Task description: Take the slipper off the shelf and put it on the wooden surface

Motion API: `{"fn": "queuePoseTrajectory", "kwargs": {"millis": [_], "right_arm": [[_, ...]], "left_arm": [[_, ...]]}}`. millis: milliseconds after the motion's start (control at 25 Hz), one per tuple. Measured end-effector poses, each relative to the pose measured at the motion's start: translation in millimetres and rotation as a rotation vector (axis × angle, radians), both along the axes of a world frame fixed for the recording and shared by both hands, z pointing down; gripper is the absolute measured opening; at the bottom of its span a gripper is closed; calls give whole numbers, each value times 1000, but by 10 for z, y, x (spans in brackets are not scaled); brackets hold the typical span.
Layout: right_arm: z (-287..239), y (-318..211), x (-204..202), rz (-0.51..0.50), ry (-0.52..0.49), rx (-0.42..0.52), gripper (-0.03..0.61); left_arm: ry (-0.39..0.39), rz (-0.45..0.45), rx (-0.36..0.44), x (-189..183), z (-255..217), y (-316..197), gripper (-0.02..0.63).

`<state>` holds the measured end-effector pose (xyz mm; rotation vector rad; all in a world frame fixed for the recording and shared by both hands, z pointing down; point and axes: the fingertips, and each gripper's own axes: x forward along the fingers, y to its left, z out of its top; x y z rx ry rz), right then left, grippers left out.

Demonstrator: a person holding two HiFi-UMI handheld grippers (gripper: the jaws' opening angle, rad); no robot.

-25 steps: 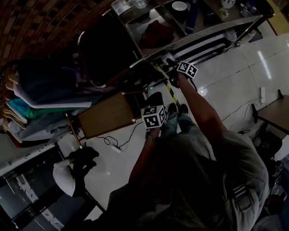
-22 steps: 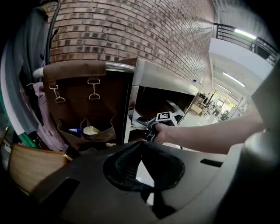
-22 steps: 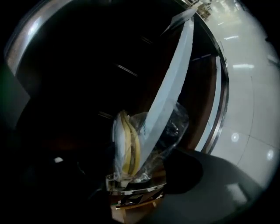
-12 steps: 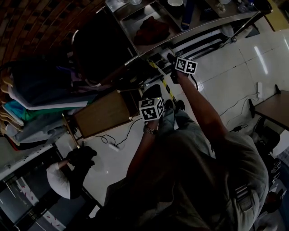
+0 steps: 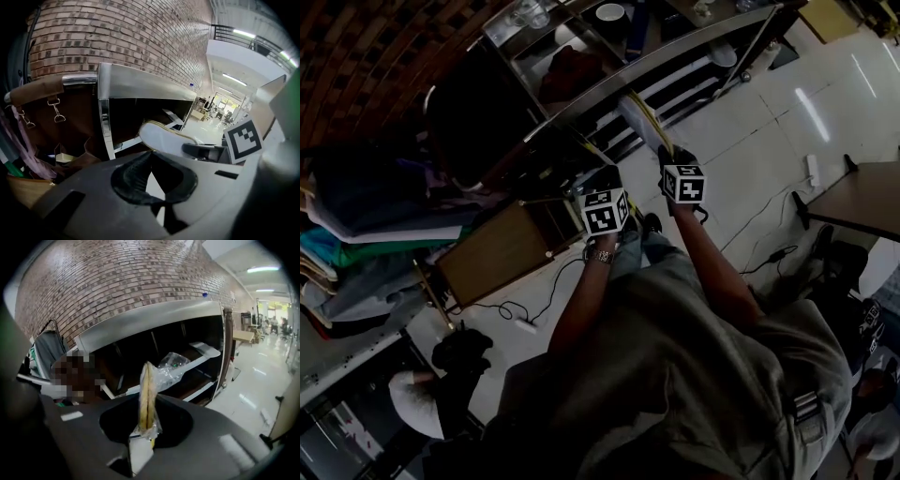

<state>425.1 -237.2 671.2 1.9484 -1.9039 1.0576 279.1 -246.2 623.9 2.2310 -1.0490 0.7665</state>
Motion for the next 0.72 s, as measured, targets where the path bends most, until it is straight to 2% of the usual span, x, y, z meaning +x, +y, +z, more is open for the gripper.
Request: {"fn": "queuePoseTrajectory", "kwargs": {"millis": [160,280,400,520,720], "right_arm": [[-36,206,94,8,25,11,60],[-109,377,40,-8,60,29,61],[-183,618,-128,-49,108,38,61],[-169,813,-421,-76,101,46,61],[-157,1352,-1280,-116,122,43,61]], "left_arm": [[-3,24,11,51,-30,219,3],[-26,37,-3,-151,38,499,3],[-37,5,-28,-497,126,766,3],[-26,-58,-23,-921,131,927,3],[-3,-128,3,-1908,85,1438,3]]}}
